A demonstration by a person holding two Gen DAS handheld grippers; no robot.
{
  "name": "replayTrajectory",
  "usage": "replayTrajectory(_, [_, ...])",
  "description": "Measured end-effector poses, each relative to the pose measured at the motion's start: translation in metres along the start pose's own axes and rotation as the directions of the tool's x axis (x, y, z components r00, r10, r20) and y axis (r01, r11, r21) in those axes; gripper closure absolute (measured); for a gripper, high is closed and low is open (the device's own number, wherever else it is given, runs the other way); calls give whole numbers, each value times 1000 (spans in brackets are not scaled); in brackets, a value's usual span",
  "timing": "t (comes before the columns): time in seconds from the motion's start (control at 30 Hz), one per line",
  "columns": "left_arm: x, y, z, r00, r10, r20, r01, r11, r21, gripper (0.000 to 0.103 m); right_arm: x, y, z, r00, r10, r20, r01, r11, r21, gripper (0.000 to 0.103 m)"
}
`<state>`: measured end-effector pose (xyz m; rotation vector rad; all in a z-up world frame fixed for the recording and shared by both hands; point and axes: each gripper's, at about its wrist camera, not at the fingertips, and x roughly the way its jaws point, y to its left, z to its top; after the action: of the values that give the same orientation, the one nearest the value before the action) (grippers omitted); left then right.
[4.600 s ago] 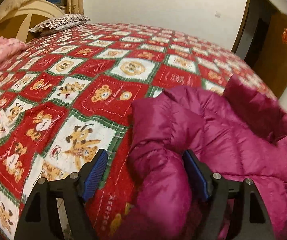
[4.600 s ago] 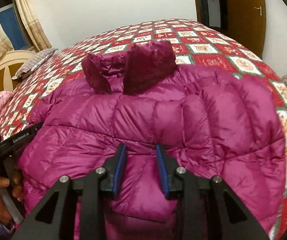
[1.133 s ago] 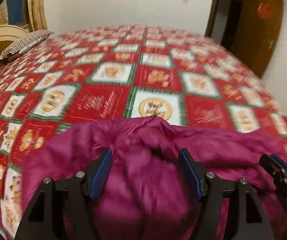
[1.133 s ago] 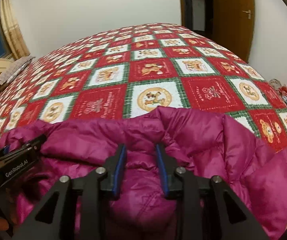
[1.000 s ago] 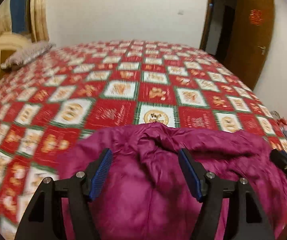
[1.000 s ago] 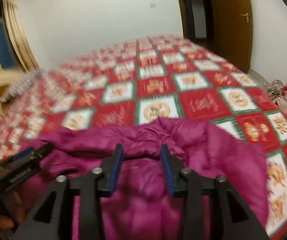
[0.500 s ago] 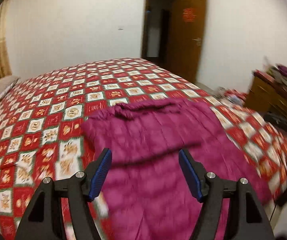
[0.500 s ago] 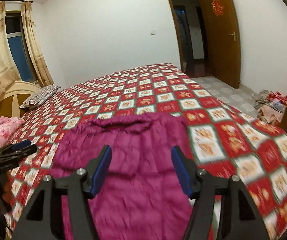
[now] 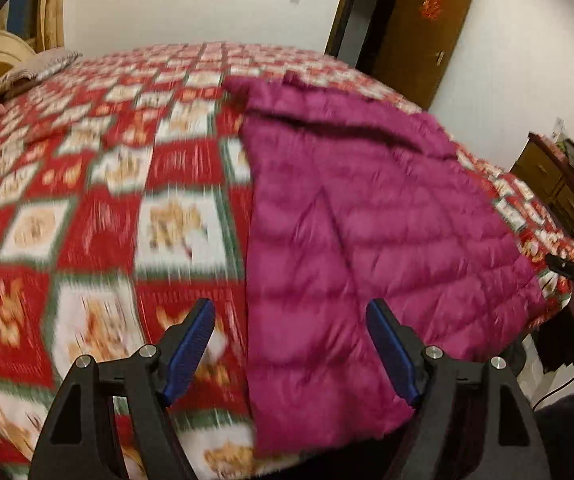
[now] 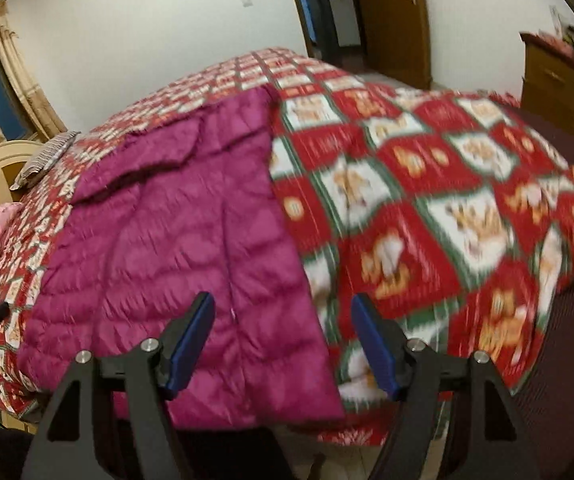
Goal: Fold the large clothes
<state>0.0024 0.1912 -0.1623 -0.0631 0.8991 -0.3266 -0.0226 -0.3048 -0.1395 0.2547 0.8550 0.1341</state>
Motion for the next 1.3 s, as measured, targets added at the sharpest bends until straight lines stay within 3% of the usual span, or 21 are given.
replayTrajectory(0.33, [17, -2, -18, 997, 34, -71, -35, 999, -14, 25, 21, -3, -30, 997, -15, -75, 15, 1000, -5, 29])
replayTrajectory(0.47, [18, -9, -24, 996, 62, -61, -62, 998, -1, 25, 30, 0, -40, 993, -11, -113, 9, 1000, -22, 29])
replayTrajectory(0.6, [15, -18, -31, 998, 1, -69, 0, 1000, 14, 25, 43, 5, -49, 985, 5, -173, -12, 999, -41, 29])
replayTrajectory(0.67, [12, -16, -34, 997, -43, -58, 42, 999, -11, 25, 47, 8, -53, 981, 26, -194, -38, 997, -61, 35])
replayTrajectory(0.7, [11, -13, -35, 996, -71, -47, 69, 997, -40, 30, 49, 8, -54, 978, 35, -206, -49, 997, -63, 43])
replayTrajectory(0.77, [9, -3, -35, 992, -120, -36, 115, 988, -104, 51, 53, 7, -56, 970, 76, -231, -89, 995, -47, 54])
replayTrajectory(0.83, [12, 4, -33, 986, -164, -32, 157, 975, -160, 85, 52, 4, -57, 968, 98, -232, -109, 993, -36, 68])
replayTrajectory(0.93, [13, 10, -35, 972, -234, -16, 225, 951, -212, 94, 45, 3, -56, 964, 151, -219, -158, 987, -13, 85])
replayTrajectory(1.03, [6, 4, -31, 972, -235, 5, 231, 955, -187, 98, 35, 8, -54, 963, 173, -208, -182, 983, -27, 88])
replayTrajectory(1.3, [-32, -4, -18, 950, -290, 113, 303, 946, -114, 99, -9, 12, -37, 946, 313, -87, -313, 950, 13, 89])
